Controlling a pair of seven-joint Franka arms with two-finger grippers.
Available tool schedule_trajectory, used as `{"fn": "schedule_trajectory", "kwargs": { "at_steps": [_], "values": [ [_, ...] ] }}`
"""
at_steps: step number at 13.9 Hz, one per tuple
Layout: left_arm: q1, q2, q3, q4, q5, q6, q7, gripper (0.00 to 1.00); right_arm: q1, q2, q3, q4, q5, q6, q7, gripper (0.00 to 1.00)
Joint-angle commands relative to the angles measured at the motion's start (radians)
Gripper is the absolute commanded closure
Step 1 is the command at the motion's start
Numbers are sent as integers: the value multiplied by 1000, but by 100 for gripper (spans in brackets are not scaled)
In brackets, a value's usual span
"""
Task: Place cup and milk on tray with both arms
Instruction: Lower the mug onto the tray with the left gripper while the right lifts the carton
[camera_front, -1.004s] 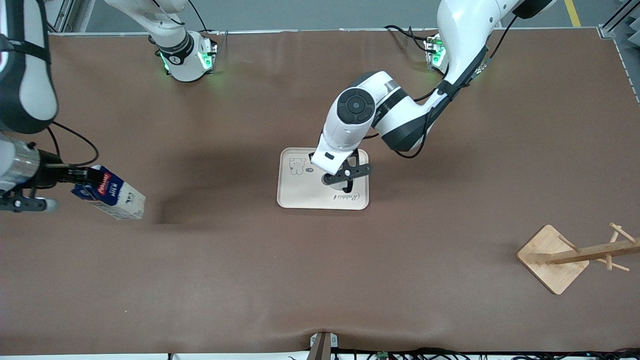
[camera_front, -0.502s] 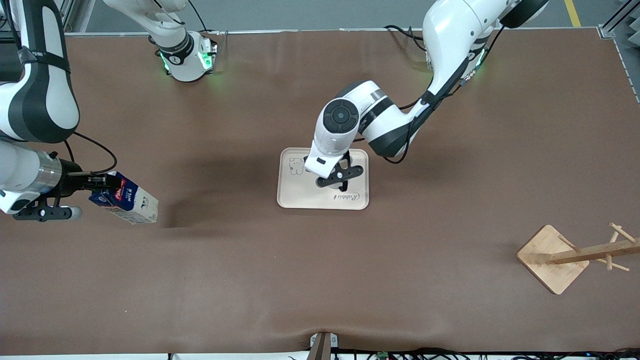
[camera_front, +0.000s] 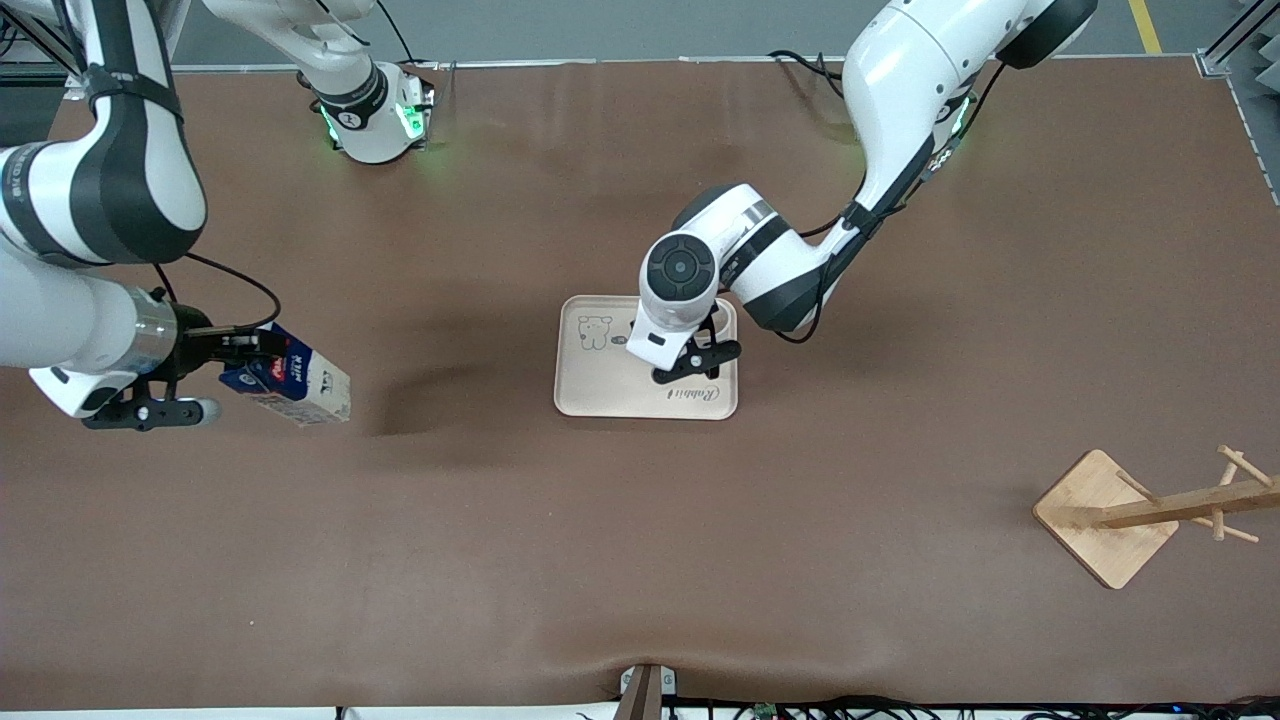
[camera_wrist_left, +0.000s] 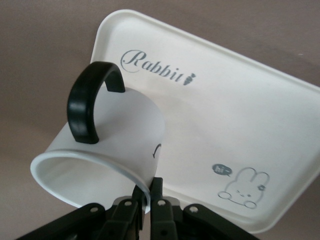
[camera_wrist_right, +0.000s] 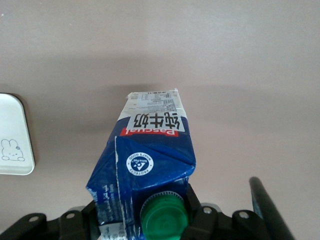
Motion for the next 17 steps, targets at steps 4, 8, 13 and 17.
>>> {"fn": "schedule_trajectory", "kwargs": {
  "at_steps": [4, 8, 13, 17],
  "values": [
    [-3, 61, 4, 31, -37, -20, -27, 100, 41, 6, -5, 35, -19, -29, 25, 96],
    [-1, 61, 4, 31, -40, -20, -25, 55, 145, 31, -5, 32, -21, -13, 148, 95],
    [3, 26, 7, 33, -17, -21, -21, 0, 253, 64, -4, 34, -2, 17, 279, 95],
    [49, -52, 16, 80, -17, -90, -21, 0, 378, 101, -2, 34, 40, 77, 491, 95]
  ]
}}
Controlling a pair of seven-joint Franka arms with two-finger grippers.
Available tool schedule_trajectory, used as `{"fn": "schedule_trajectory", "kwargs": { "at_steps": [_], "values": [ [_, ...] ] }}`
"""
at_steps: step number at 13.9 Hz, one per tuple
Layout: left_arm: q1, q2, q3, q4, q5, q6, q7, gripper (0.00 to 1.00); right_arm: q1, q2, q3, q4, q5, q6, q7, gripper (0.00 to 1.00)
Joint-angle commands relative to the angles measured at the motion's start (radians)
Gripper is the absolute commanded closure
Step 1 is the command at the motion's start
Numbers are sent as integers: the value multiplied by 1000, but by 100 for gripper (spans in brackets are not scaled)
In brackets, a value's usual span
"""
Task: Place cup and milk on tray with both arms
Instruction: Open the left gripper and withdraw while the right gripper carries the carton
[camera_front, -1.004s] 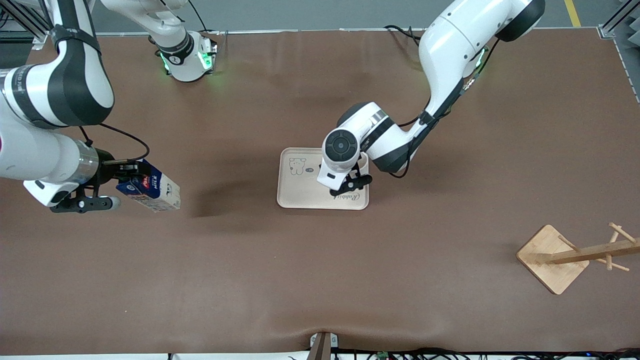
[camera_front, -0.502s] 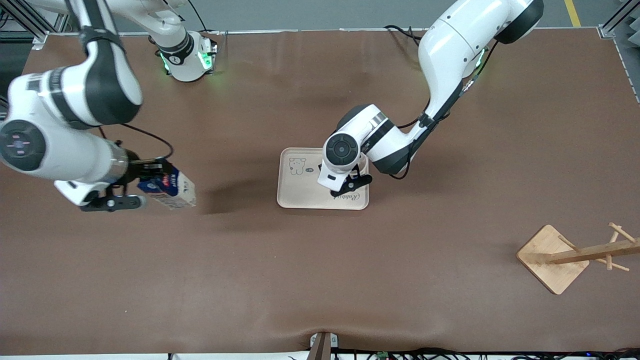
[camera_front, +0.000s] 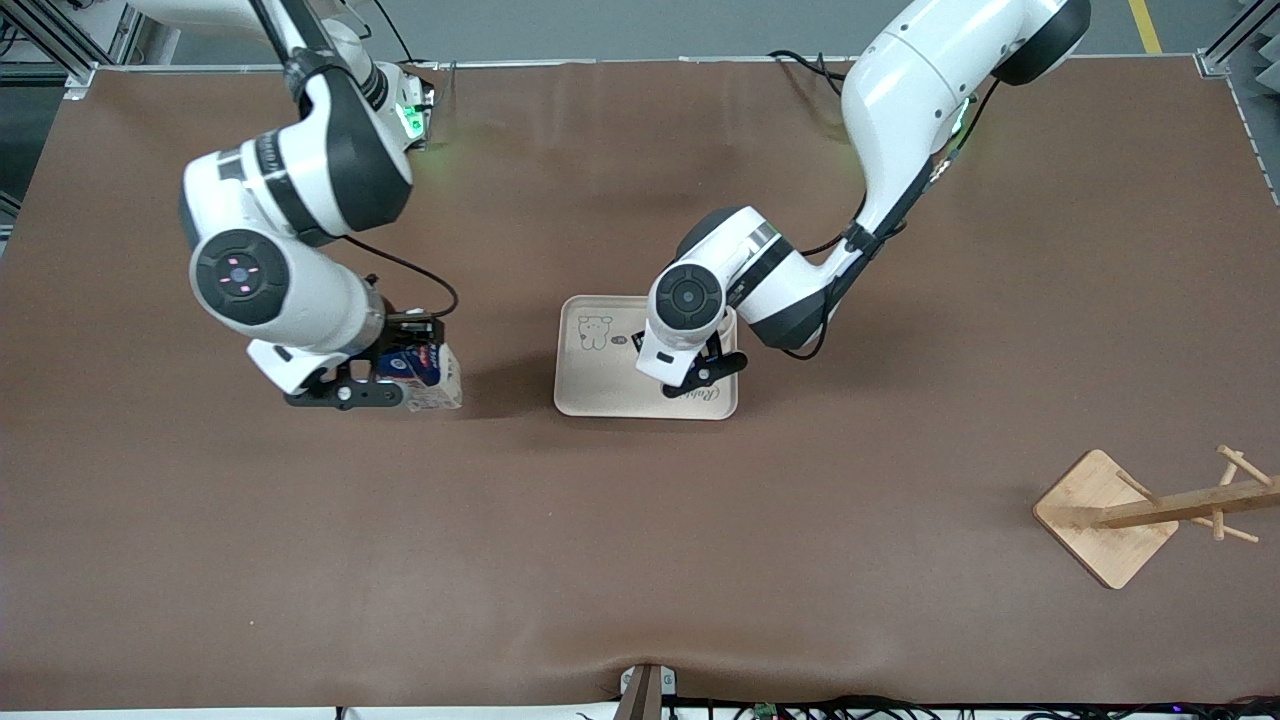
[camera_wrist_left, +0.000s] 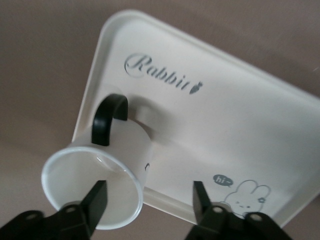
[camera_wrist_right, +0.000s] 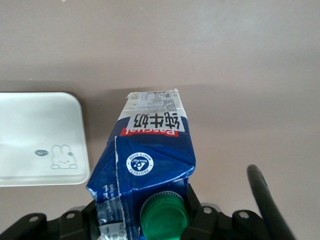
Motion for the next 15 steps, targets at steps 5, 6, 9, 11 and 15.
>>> {"fn": "schedule_trajectory", "kwargs": {
  "at_steps": [5, 6, 9, 11, 15],
  "values": [
    [168, -195, 9, 48, 12, -75, 25, 0, 181, 75, -7, 23, 169, 97, 165, 95],
    [202, -219, 8, 48, 15, -81, 51, 0, 207, 93, -7, 23, 176, 133, 190, 95],
    [323, -275, 9, 48, 17, -133, 220, 0, 237, 133, -7, 23, 179, 185, 243, 89],
    [410, -310, 9, 48, 17, -153, 346, 0, 250, 161, -7, 23, 180, 190, 282, 85],
    [545, -376, 8, 45, 17, -223, 524, 0, 283, 187, -9, 23, 171, 197, 332, 0]
  ]
}}
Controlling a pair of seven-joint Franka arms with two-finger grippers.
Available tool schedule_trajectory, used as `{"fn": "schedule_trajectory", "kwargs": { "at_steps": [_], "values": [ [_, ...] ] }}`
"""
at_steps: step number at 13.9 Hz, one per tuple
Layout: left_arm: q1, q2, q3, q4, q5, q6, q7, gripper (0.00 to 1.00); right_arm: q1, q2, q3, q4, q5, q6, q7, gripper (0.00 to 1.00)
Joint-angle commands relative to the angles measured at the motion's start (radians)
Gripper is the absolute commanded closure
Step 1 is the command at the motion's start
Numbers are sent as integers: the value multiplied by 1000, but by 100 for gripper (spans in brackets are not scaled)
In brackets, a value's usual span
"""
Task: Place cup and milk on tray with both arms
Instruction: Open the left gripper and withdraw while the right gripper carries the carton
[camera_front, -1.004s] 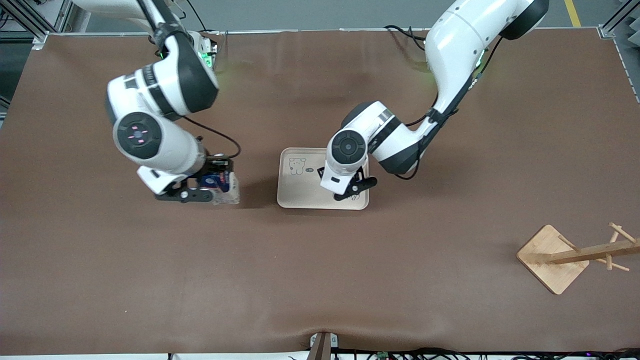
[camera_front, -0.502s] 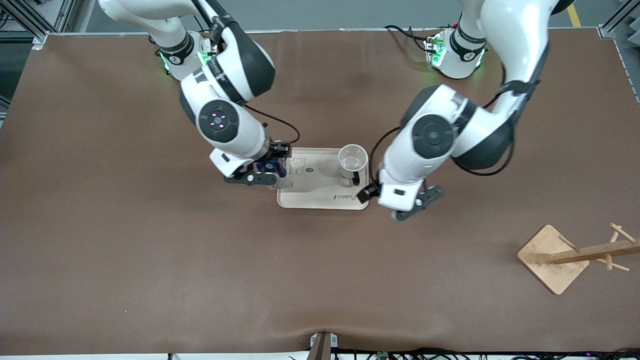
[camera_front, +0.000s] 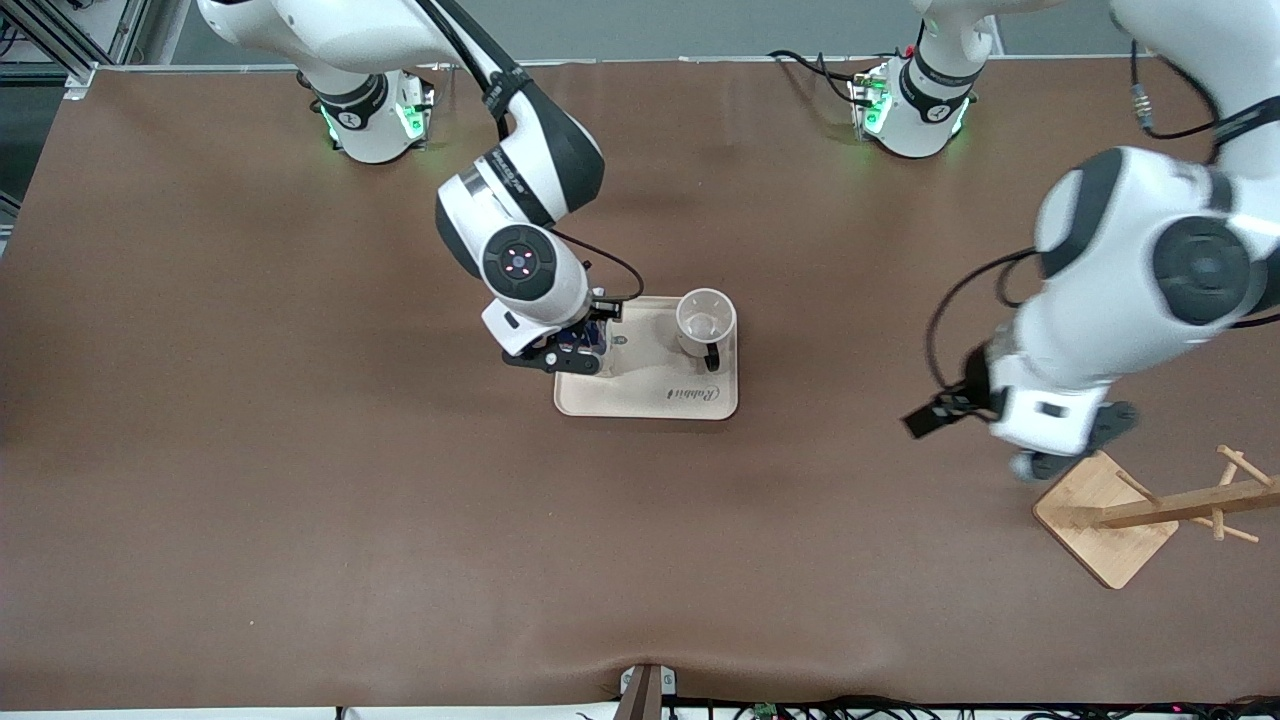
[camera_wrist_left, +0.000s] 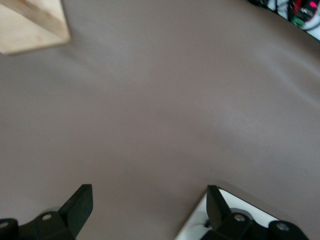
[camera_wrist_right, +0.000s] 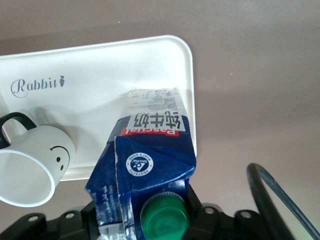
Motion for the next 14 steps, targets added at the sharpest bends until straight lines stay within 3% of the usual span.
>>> {"fn": "schedule_trajectory", "kwargs": {
  "at_steps": [1, 8, 11, 13, 14],
  "values": [
    [42, -74, -3, -21, 8, -75, 109, 0, 8, 10, -9, 22, 13, -7, 24, 0],
    [136, -244, -5, -21, 6, -233, 344, 0, -31, -27, -15, 150, -7, -95, 7, 0],
    [145, -304, -11, -26, 5, -261, 418, 0, -83, -48, -12, 183, -153, -212, -95, 0],
    [135, -338, 5, -45, 2, -261, 468, 0, -116, -48, -20, 253, -181, -315, -157, 0],
    [101, -364, 47, -68, -1, -261, 499, 0, -142, -50, -33, 269, -195, -322, -162, 0]
  ]
}}
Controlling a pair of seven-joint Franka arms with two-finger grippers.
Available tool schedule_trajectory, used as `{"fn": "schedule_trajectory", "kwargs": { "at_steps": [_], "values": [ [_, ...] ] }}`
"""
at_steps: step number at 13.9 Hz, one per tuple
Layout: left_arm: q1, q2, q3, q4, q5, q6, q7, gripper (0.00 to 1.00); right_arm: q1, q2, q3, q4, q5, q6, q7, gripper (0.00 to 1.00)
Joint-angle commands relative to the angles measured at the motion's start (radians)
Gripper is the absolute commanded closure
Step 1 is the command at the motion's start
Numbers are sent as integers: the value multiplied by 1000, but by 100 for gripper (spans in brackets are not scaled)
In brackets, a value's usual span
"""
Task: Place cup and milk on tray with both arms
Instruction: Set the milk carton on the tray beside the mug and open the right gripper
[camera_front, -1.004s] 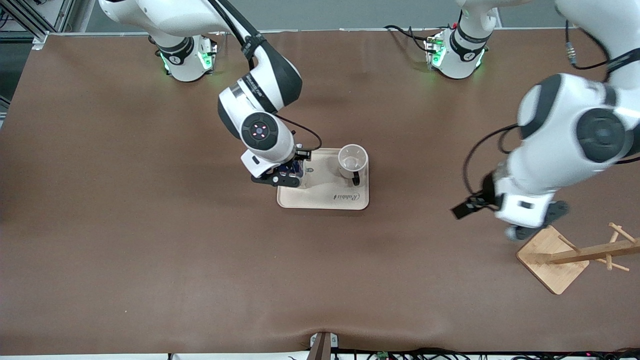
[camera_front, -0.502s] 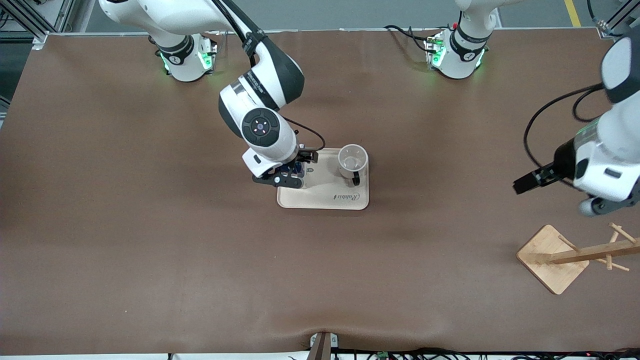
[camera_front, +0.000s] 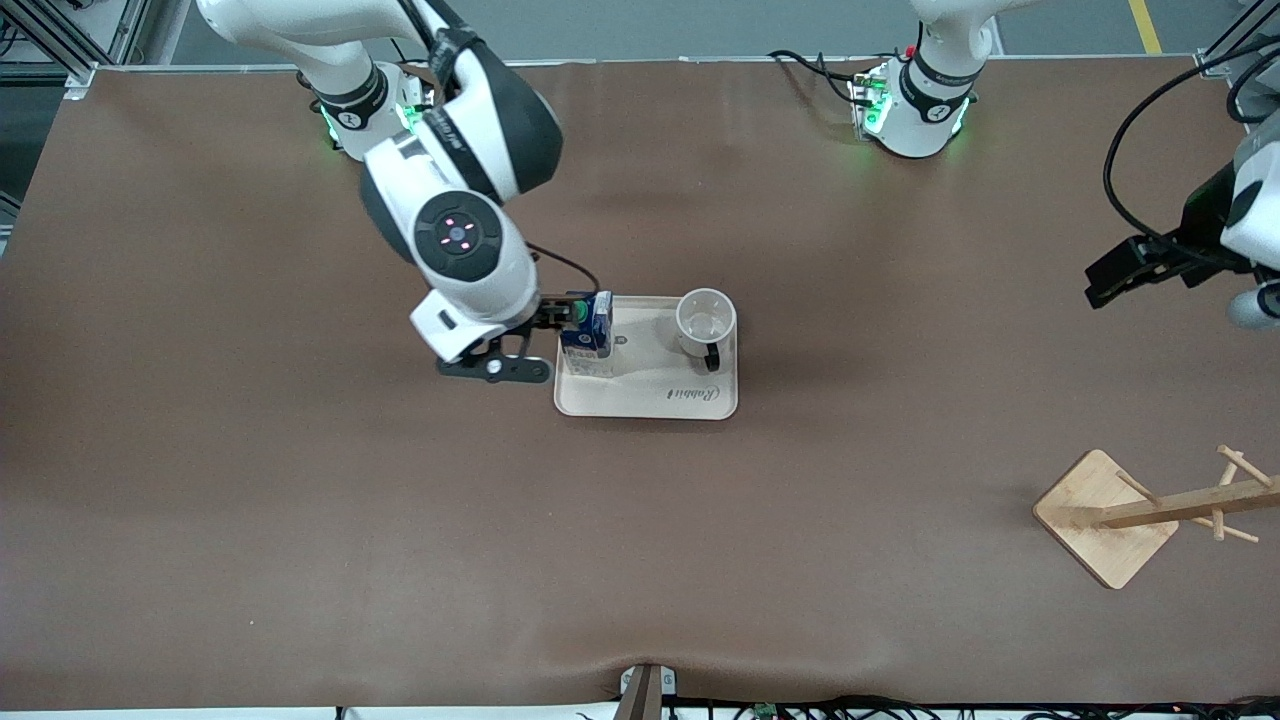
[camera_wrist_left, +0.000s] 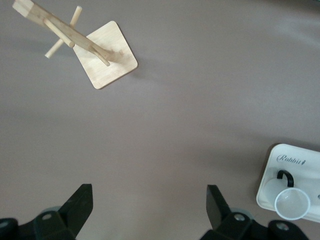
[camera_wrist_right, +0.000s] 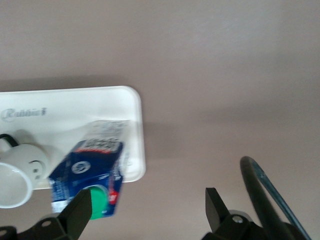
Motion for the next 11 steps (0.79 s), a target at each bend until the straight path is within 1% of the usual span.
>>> {"fn": "schedule_trajectory", "kwargs": {
  "at_steps": [1, 2, 3, 4, 5, 7, 8, 9, 10, 11],
  "values": [
    [-96, -96, 119, -86, -9, -1, 79, 0, -70, -12, -12, 52, -54, -47, -46, 0],
    [-163, -126, 199, -113, -12, -1, 96, 0, -110, -27, -15, 52, -82, -46, -116, 0],
    [-232, -149, 273, -135, -12, 0, 119, 0, -170, -36, -15, 52, -87, -43, -272, 0],
    [-280, -169, 329, -159, -15, 9, 131, 0, -227, -36, -14, 52, -87, -39, -445, 0],
    [-325, -181, 374, -178, -24, 24, 132, 0, -268, -36, -15, 52, -94, -44, -561, 0],
    [-388, -192, 462, -184, -49, 29, 141, 0, -359, -32, -17, 52, -94, -39, -663, 0],
    [-388, -196, 467, -190, -59, 29, 160, 0, -403, -29, -14, 53, -93, -29, -730, 0],
    [-385, -206, 465, -206, -59, 31, 162, 0, -431, -29, -15, 53, -97, -10, -838, 0],
    [-383, -206, 464, -204, -59, 32, 162, 0, -448, -29, -18, 50, -113, -3, -920, 0],
    [-380, -207, 462, -204, -61, 32, 161, 0, -471, -29, -21, 50, -140, -3, -951, 0]
  ]
}}
